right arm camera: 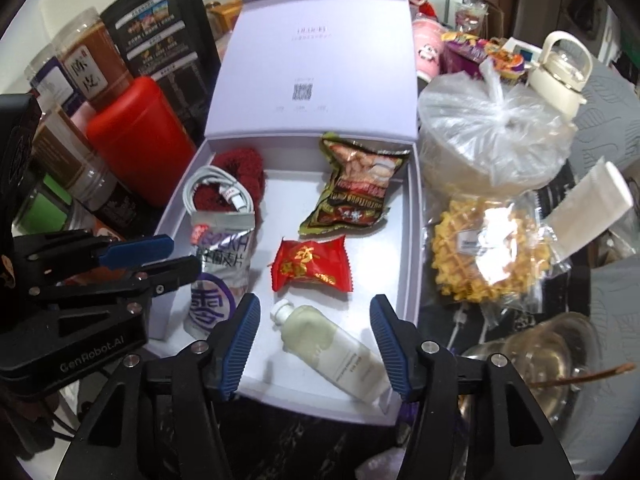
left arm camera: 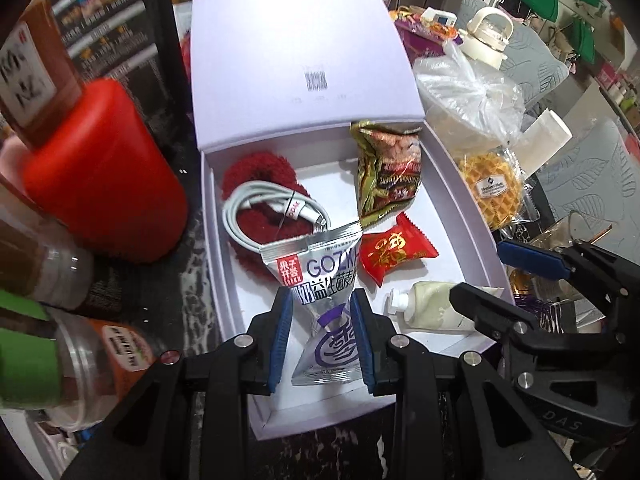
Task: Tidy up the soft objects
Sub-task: 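Open both grippers to drop the snack bag and lotion tube into the box, then move both grippers away from the box toward the lavender sachet and pink pouch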
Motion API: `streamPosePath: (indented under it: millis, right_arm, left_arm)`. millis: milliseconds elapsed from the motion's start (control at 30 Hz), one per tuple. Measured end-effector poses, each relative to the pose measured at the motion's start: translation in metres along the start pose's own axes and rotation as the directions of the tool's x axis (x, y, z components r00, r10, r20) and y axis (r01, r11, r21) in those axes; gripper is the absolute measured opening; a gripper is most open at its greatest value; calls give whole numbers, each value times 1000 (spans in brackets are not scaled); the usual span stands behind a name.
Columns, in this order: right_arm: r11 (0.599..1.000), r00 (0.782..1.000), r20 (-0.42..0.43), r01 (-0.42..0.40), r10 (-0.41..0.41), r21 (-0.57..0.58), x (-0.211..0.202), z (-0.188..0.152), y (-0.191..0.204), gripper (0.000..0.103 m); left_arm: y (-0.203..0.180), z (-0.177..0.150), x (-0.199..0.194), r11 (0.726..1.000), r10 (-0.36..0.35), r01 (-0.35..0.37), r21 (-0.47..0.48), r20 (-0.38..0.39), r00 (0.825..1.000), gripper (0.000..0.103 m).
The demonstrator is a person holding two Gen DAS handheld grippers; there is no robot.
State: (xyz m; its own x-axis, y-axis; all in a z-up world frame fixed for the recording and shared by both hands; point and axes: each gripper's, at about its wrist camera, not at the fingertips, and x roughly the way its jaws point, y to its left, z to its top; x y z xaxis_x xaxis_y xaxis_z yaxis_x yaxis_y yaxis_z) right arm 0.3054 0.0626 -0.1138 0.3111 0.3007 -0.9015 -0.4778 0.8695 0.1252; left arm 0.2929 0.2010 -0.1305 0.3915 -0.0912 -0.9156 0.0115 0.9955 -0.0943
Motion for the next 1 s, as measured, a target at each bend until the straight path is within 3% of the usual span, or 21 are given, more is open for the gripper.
streamPosePath:
  millis: [200, 267, 333, 400, 600, 767, 833, 1000]
  right_arm:
    - [1000, 999, 38, 19, -19, -2, -29, -4, 4, 71]
    - [1000, 998, 50, 29, -29, 1, -37, -5, 5, 71]
    - [999, 997, 63, 35, -36, 9, -48, -7, 5, 72]
    - [999, 996, 76, 36, -38, 19, -55, -7, 4, 72]
    - [999, 990, 130, 46, -48, 23, -82, -10, 5, 74]
    - [999, 982, 181, 48, -52, 23, -108, -14, 6, 80]
    - [998, 978, 199, 50, -54, 27, -117, -16, 5, 82]
    - [998, 969, 242, 53, -60, 34, -142, -25, 4, 88]
  left_arm:
    - [-4, 0, -23, 999, 40, -40, 22, 21, 999, 30]
    - [-7, 0, -32, 998, 52, -53, 26, 36, 998, 38]
    - [-8, -1, -41, 998, 57, -59, 26, 53, 997, 58]
    - [-11, -2, -51, 998, 55, -57, 27, 78, 995, 69]
    - [-21, -5, -82, 997, 72, -77, 32, 137, 988, 72]
    - [-29, -9, -108, 995, 81, -89, 35, 190, 978, 84]
    - [-32, -11, -116, 995, 92, -100, 27, 208, 974, 94]
    - [-40, -17, -138, 994, 104, -111, 14, 249, 963, 96]
